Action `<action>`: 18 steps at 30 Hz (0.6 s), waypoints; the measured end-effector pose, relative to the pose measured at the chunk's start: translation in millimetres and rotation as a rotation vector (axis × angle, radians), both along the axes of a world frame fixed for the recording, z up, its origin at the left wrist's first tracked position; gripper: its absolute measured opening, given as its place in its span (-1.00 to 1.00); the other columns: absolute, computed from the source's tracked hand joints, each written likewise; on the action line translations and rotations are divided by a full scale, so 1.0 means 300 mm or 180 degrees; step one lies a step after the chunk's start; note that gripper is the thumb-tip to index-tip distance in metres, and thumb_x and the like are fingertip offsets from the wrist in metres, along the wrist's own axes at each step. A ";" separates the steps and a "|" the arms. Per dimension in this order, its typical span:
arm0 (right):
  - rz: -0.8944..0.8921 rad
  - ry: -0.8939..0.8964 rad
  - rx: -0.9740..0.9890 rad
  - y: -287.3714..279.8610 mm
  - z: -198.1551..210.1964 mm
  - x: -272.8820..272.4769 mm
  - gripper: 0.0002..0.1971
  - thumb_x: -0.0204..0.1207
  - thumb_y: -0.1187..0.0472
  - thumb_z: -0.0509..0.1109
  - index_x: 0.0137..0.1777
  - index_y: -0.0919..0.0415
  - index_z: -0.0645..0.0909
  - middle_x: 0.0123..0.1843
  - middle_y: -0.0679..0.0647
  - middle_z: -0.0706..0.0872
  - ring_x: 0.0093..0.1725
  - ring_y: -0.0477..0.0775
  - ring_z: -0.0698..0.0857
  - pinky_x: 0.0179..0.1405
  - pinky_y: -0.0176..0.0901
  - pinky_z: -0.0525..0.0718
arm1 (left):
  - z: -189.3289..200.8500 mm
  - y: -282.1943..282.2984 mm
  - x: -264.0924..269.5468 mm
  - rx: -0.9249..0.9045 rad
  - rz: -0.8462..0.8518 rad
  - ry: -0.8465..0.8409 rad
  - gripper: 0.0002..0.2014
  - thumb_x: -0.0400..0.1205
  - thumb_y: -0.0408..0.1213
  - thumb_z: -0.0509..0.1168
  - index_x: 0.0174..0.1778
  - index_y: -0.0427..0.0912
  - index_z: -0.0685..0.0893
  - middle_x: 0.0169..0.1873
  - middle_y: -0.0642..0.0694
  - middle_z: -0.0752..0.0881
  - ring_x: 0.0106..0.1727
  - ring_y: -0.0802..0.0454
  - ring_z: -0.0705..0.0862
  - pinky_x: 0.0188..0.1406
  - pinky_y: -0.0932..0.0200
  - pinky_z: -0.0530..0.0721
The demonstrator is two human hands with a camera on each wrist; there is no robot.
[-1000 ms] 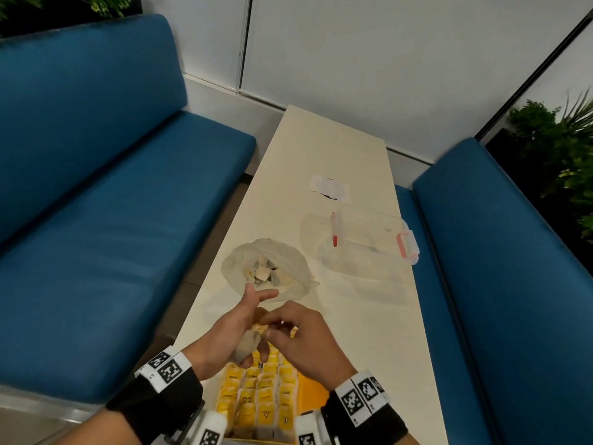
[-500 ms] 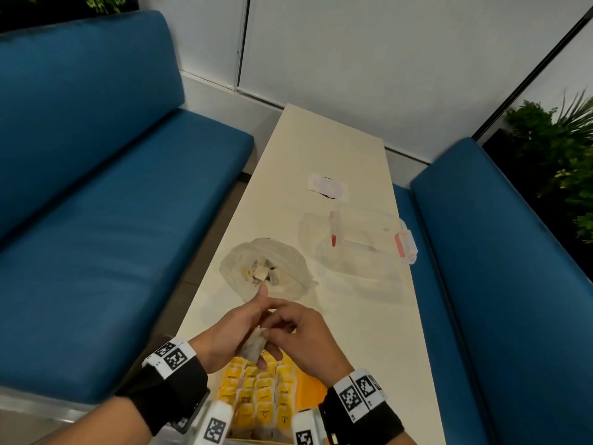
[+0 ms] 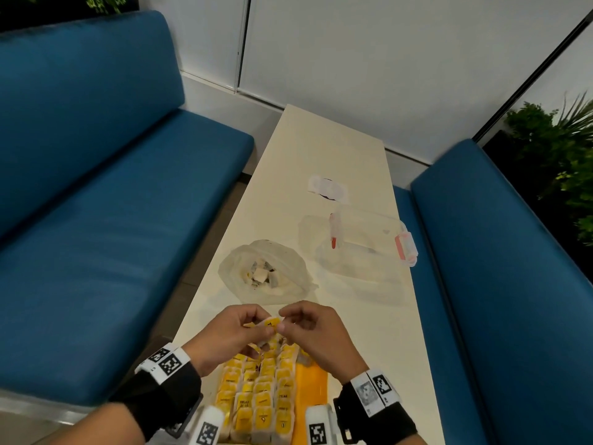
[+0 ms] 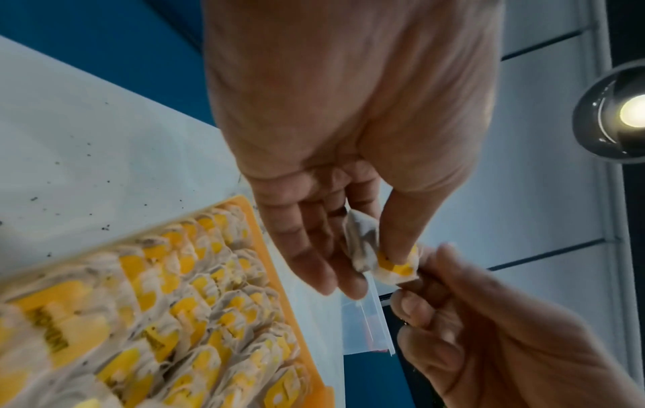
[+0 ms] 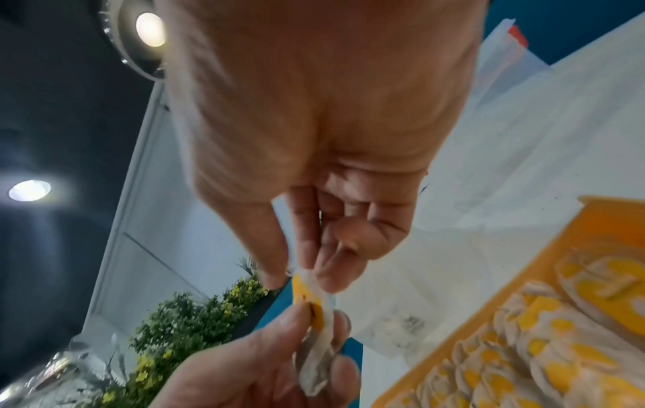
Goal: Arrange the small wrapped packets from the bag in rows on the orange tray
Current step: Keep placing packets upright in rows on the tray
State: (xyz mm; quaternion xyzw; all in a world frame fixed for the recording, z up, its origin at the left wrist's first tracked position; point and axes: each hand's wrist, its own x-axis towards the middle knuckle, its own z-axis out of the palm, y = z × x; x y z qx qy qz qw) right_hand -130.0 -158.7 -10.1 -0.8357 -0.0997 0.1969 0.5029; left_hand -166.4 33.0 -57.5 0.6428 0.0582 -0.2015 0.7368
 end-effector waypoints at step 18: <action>0.0586 -0.0815 -0.1557 -0.045 0.077 0.023 -0.90 0.51 0.19 0.47 -0.11 -0.02 0.81 -0.18 -0.18 0.78 -0.22 -0.20 0.68 -0.17 -0.40 0.63 | -0.077 0.056 -0.008 0.1222 0.0450 -0.0518 -0.83 0.44 -0.12 0.66 -0.16 0.00 0.82 -0.24 -0.05 0.83 -0.32 0.09 0.75 -0.27 0.22 0.72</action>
